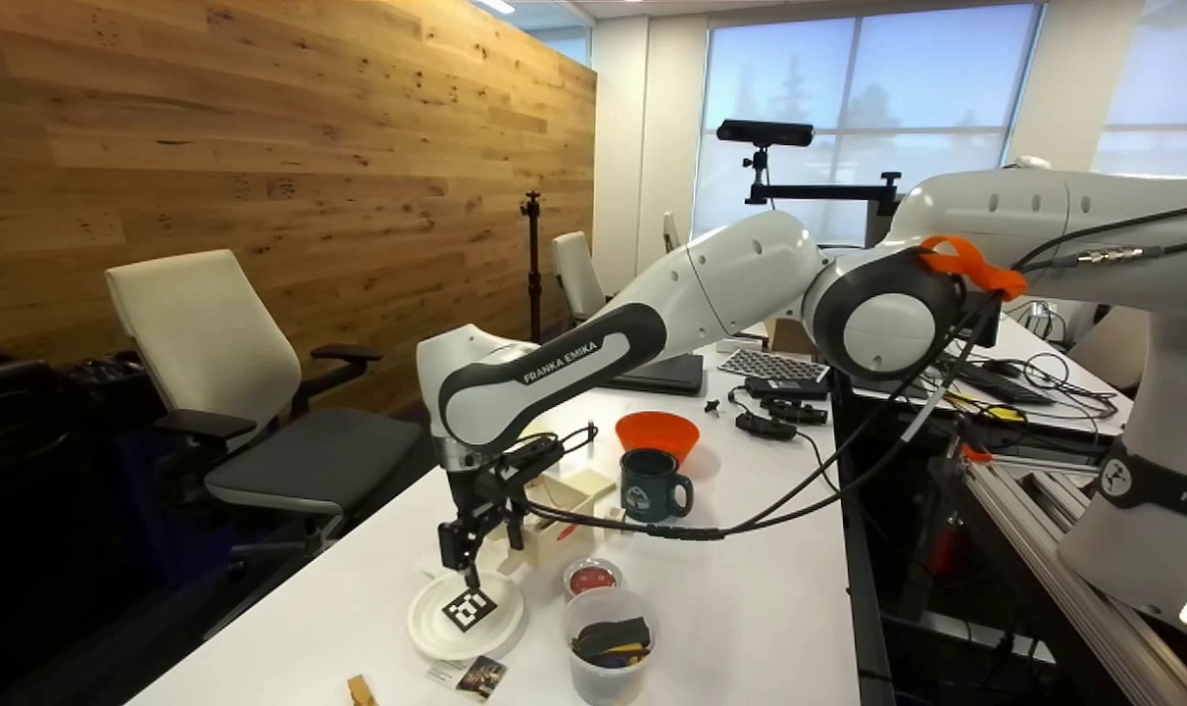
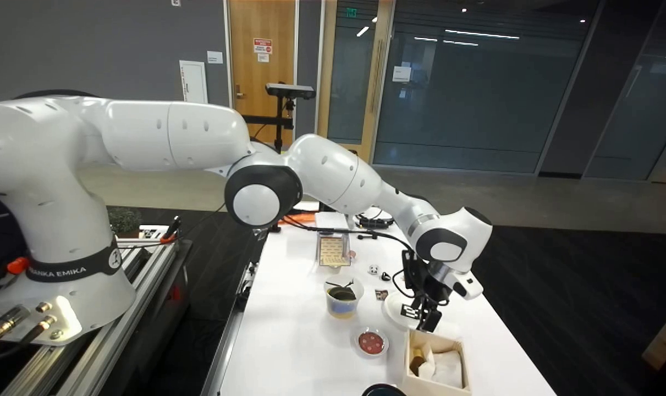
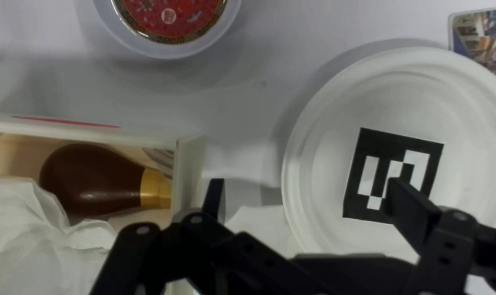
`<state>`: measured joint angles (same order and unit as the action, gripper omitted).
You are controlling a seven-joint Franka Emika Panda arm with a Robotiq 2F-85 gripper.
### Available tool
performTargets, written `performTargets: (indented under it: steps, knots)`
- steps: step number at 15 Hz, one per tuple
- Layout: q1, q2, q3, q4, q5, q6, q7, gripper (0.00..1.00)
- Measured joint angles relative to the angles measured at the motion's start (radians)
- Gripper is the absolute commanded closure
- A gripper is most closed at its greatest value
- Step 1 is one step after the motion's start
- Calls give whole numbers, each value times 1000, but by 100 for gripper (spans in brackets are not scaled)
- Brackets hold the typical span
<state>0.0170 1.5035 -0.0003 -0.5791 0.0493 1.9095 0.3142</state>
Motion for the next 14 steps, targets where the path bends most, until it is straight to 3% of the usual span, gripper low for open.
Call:
performTargets:
  steps: [14]
  knots:
    - [25,0,6,-21,0,-2,-10,0]
